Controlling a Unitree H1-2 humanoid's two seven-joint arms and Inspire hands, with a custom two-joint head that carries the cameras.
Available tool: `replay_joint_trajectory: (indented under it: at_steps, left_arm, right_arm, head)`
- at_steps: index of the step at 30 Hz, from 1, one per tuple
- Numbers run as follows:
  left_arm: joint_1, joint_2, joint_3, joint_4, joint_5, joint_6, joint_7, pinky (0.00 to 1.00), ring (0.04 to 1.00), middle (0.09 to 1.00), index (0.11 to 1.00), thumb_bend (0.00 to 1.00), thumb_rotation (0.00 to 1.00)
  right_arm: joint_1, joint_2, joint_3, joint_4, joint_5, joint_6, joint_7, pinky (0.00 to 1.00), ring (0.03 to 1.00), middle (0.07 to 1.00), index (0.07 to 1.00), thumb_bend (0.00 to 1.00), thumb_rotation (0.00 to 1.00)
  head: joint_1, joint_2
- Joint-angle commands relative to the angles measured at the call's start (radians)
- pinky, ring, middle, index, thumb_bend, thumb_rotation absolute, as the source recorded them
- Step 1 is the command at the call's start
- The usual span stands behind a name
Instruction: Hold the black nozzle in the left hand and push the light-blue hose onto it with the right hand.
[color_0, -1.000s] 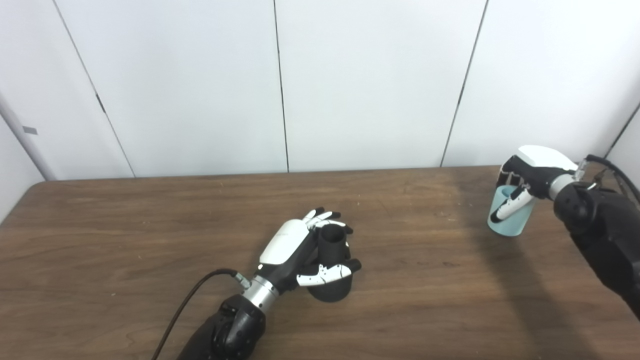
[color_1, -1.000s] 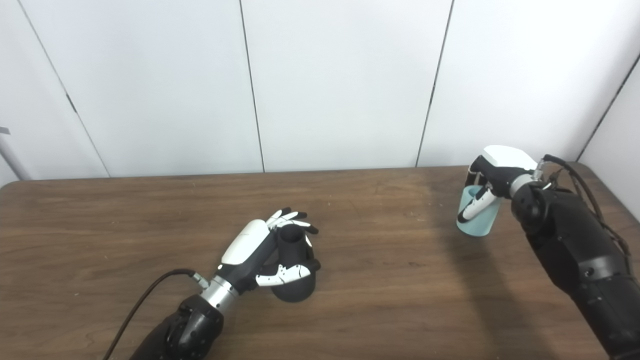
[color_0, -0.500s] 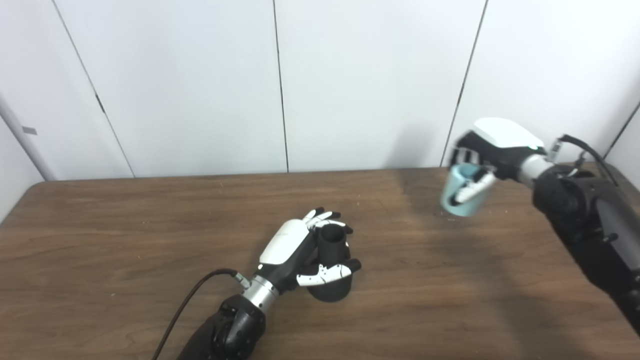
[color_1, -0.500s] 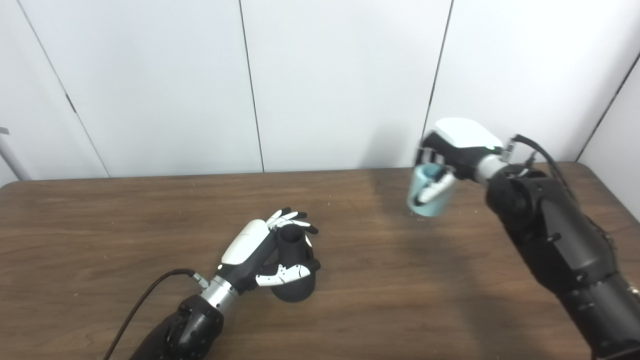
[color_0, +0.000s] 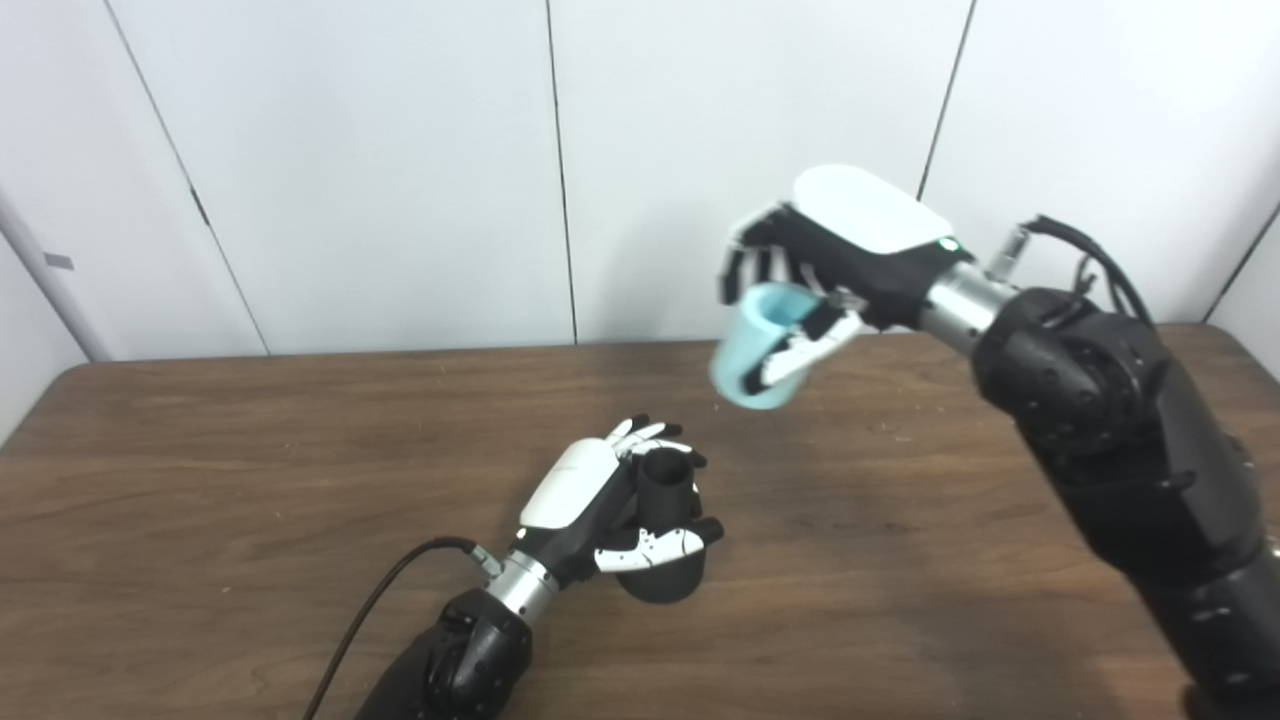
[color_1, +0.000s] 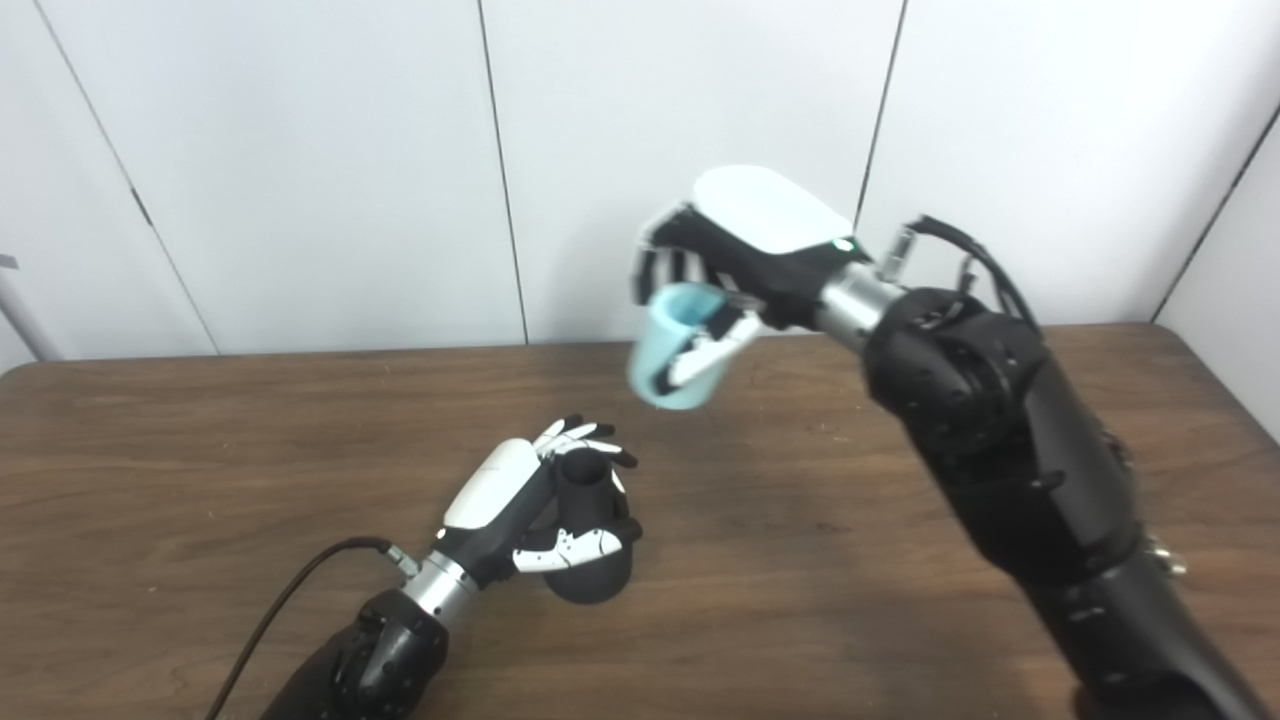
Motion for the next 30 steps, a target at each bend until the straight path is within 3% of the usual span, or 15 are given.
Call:
replay_joint_trajectory:
  at_steps: [1, 9, 30]
  left_arm:
    - [0.276, -0.046, -0.078, 0.233, 0.011, -0.025, 0.054, 1.00, 0.905, 0.743, 0.352, 0.47, 0.78]
    - [0.274, -0.050, -0.075, 0.232, 0.013, -0.022, 0.051, 1.00, 0.905, 0.743, 0.352, 0.48, 0.78]
    - [0.276, -0.048, -0.073, 0.226, 0.007, -0.023, 0.041, 1.00, 0.905, 0.741, 0.355, 0.47, 0.78]
  right_arm:
    - [-0.121, 0.030, -0.017, -0.067, 0.042, -0.016, -0.007, 0.16, 0.230, 0.324, 0.484, 0.51, 0.13]
    - [-0.105, 0.059, 0.033, -0.049, 0.027, -0.045, 0.033, 0.13, 0.213, 0.319, 0.484, 0.51, 0.13]
    - [-0.077, 0.085, 0.030, -0.058, 0.054, -0.015, 0.075, 0.12, 0.201, 0.302, 0.484, 0.51, 0.13]
  head:
    - [0.000, 0.001]
    - [0.001, 0.001]
    - [-0.001, 0.008]
